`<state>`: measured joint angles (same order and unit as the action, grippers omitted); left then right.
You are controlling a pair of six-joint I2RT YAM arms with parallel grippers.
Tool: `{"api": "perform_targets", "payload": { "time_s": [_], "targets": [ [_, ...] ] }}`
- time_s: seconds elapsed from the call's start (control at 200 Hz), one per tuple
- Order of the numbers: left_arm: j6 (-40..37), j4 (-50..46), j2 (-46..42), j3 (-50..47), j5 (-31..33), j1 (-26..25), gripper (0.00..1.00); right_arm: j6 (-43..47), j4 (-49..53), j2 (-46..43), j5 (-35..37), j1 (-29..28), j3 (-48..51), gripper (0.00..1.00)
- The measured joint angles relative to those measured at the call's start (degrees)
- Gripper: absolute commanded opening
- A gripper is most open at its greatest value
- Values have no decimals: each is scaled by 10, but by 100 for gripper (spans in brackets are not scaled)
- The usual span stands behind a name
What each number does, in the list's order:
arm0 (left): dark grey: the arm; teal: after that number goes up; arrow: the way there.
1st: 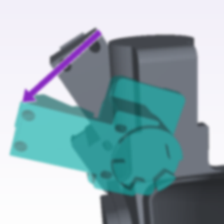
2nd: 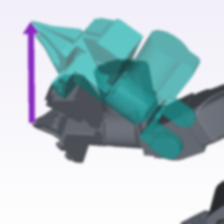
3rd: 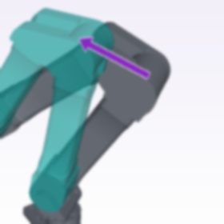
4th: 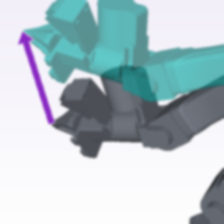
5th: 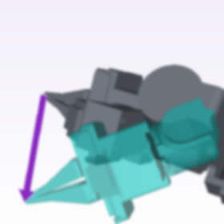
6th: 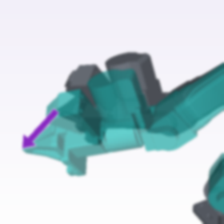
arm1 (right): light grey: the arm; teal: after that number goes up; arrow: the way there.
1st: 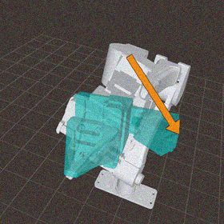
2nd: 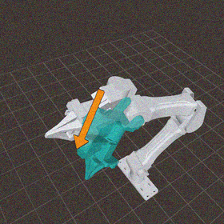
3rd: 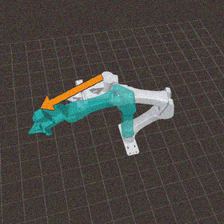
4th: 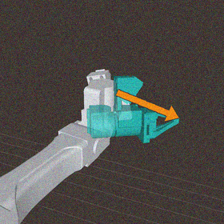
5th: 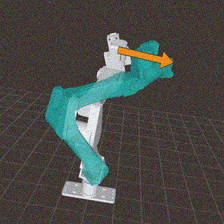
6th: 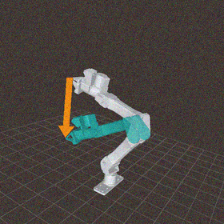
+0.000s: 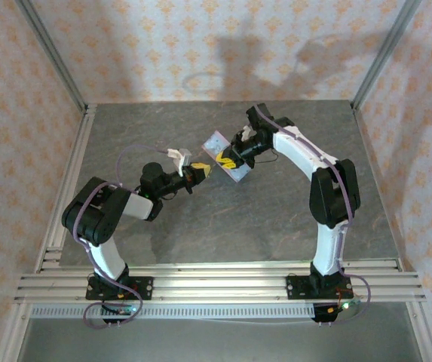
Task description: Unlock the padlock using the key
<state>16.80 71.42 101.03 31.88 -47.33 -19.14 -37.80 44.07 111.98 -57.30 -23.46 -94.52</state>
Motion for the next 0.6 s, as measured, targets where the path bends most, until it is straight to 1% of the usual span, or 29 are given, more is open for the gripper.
{"api": "perform_targets", "payload": {
  "time_s": [0.601],
  "targets": [
    [18,5,14,11,-3,-5,0,0,1,6,-10,0,-4,0]
  ]
}}
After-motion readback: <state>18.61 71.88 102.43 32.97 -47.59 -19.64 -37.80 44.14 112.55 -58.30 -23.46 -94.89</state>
